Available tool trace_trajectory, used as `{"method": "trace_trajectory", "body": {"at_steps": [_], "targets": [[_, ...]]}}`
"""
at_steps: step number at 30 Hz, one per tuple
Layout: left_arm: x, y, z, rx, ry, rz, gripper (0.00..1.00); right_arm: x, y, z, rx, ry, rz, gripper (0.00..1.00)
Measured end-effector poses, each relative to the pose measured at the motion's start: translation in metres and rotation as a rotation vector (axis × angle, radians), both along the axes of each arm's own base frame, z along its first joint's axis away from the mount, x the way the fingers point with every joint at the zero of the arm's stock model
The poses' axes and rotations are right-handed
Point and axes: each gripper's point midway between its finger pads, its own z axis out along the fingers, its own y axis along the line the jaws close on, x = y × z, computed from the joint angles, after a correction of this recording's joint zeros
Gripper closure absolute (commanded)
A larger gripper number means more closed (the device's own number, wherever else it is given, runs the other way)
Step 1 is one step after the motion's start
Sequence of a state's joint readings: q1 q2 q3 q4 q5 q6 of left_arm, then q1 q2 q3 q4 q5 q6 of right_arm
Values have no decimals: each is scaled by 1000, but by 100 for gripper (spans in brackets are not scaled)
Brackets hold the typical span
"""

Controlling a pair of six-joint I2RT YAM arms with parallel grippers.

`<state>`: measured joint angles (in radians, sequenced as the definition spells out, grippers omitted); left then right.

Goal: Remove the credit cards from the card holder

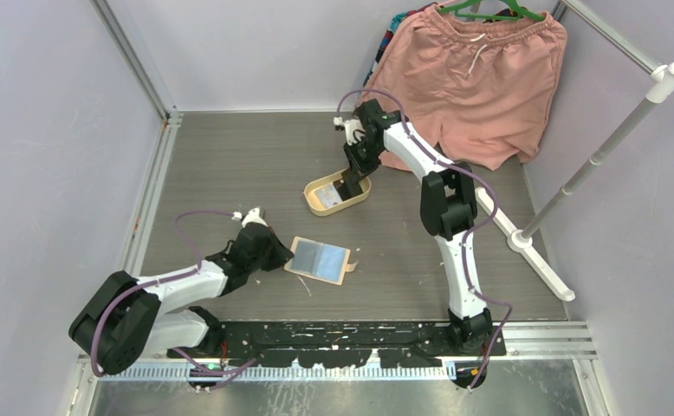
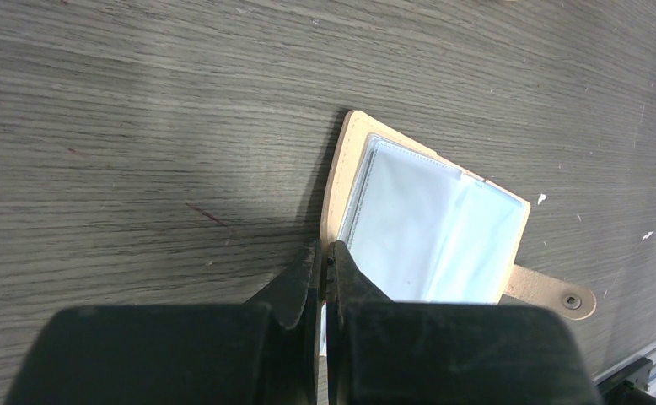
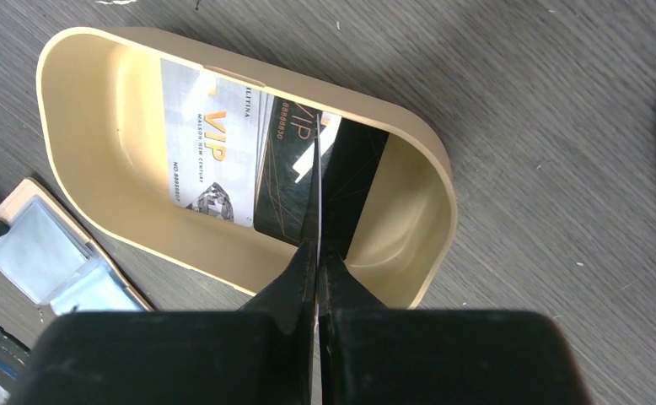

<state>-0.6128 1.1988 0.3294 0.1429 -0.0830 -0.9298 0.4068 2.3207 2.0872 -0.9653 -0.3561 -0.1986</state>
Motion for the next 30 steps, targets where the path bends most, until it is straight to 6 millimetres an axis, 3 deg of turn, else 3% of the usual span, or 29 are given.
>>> {"method": "trace_trajectory", "body": {"at_steps": [8,18,30], "targets": [[0,-1,0,-4,2,-2,100,1,-3,0,-2,16,-49,98],[0,0,0,-4,2,-2,100,1,-4,-1,32,56,-95,79],[0,0,0,-5,2,-1,100,4,-12,-12,27,87,-125,67]]}}
